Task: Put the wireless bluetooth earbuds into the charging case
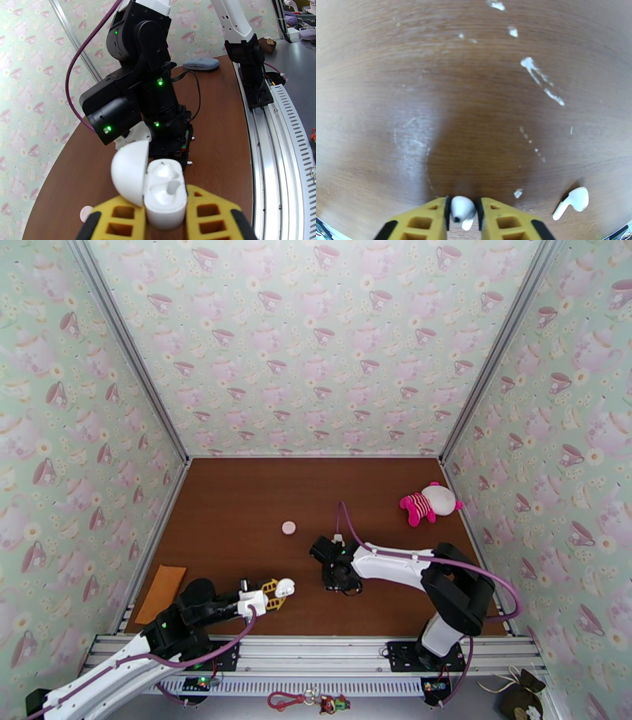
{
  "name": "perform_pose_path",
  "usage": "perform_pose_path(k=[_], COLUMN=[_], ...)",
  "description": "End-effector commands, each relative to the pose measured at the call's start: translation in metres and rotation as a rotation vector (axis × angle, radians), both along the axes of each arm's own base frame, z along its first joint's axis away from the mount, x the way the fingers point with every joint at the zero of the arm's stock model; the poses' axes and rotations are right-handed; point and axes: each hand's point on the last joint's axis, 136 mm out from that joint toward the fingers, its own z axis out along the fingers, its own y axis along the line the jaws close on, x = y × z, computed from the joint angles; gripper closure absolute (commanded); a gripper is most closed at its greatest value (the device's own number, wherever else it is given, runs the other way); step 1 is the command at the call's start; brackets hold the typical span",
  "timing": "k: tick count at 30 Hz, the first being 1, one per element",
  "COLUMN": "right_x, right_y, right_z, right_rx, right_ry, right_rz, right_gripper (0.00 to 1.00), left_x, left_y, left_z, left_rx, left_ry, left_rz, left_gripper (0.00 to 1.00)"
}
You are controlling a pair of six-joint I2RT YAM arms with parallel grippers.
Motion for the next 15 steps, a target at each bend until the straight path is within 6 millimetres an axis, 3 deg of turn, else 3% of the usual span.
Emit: perform_pose_path(k=[1, 2, 10, 15], right_x=[-0.003, -0.003, -0.006, -0.015], right_y=[-0.002, -0.002, -0.005, 0.004], right_z=[-0.001, 0.001, 0.009, 0.01], right_rx=[-0.031, -0.038, -0.08, -0.024], right_ry=[0.024, 0.029, 0.071, 0.148], right_rz=[-0.016, -0.02, -0.01, -0.001], right_gripper=[0.63, 0.58, 0.58, 0.56], left_x=[-0.001, -0.002, -0.001, -0.001], left_y=[-0.001, -0.001, 0.0, 0.0], left_z=[-0.009, -0.009, -0.01, -0.01], left_rx=[0.022, 0.022, 0.024, 0.025], left_ry=[0.006, 0.006, 0.005, 0.007], left_rz=[-0.007, -0.008, -0.006, -0.004], left_gripper=[1.0, 1.0, 1.0, 1.0])
